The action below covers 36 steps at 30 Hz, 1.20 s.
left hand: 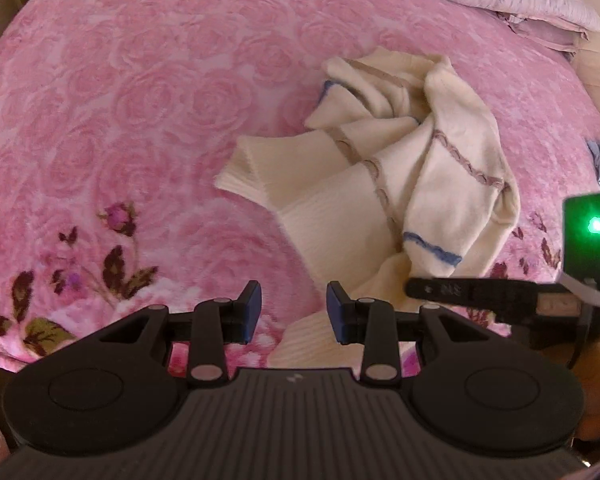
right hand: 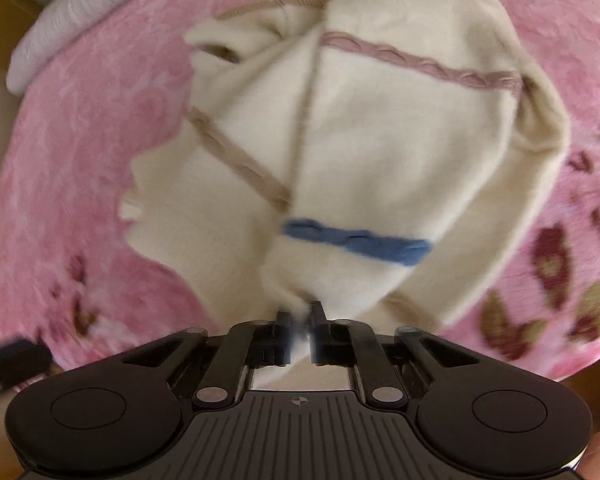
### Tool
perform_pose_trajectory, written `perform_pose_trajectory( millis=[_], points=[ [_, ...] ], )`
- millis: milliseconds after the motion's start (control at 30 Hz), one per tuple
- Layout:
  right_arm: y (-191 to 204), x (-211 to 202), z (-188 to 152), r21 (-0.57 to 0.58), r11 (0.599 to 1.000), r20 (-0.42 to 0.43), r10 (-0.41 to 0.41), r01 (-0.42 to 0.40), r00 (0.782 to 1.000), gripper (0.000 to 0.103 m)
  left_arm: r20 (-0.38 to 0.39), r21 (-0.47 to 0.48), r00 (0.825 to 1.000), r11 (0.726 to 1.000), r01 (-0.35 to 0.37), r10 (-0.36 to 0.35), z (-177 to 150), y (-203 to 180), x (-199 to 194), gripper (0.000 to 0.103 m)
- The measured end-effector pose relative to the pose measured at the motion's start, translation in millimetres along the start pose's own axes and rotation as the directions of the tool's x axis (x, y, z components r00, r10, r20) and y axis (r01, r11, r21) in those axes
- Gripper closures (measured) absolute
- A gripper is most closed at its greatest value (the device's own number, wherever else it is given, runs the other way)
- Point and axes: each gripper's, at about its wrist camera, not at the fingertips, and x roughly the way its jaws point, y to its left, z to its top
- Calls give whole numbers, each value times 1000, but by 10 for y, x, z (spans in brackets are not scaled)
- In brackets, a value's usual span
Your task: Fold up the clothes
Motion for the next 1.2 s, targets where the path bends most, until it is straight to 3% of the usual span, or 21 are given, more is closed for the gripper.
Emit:
perform_pose_trajectory(
  millis=[167,267,367,533,567,733,800,900,967,1000,1067,1200],
  points=[
    [-540,-500,68,-47,995,73,-86,89,994,99,-1,20,1000,1000,10,-10,73,-240,82,72],
    [-920,-921,176,-99,959,187,-243,265,952,99,3,31,1000,999,20,-20,138,-403,105,72],
    [-1392,-1380,390,-99,886,321,-403,454,857,100,9,45,1000,999,17,-17,211,-580,128,72],
    [-2132,-2044,988,-33,744,486,-571,667,661,100,16,37,1000,999,-2,1,346,-840,176,72],
    [-2258,-2135,1116,-22,727,504,-585,686,636,100,19,36,1000,999,-6,6,371,-888,179,72],
    [-2754,-2265,1673,-12,666,551,-618,746,560,100,36,23,999,999,-38,37,523,-1117,205,72],
    [-3018,-2098,1887,-15,654,497,-652,756,573,99,39,13,998,999,-52,52,569,-1177,232,72],
    [-3487,-1709,2144,-18,676,312,-697,737,646,91,33,9,997,997,-73,73,617,-1259,292,72],
    [-3671,-1466,2195,-43,680,162,-718,732,677,79,25,11,996,996,-91,90,641,-1278,328,72],
    [-3704,-1423,2165,-37,690,150,-711,723,687,77,23,10,995,995,-99,98,657,-1266,344,72],
    [-3714,-1407,2086,-14,725,162,-678,689,717,61,19,7,993,993,-114,114,689,-1242,374,72],
    [-3759,-1411,1970,143,847,156,-530,512,833,55,21,-13,992,992,-125,125,827,-1098,476,72]
  ],
)
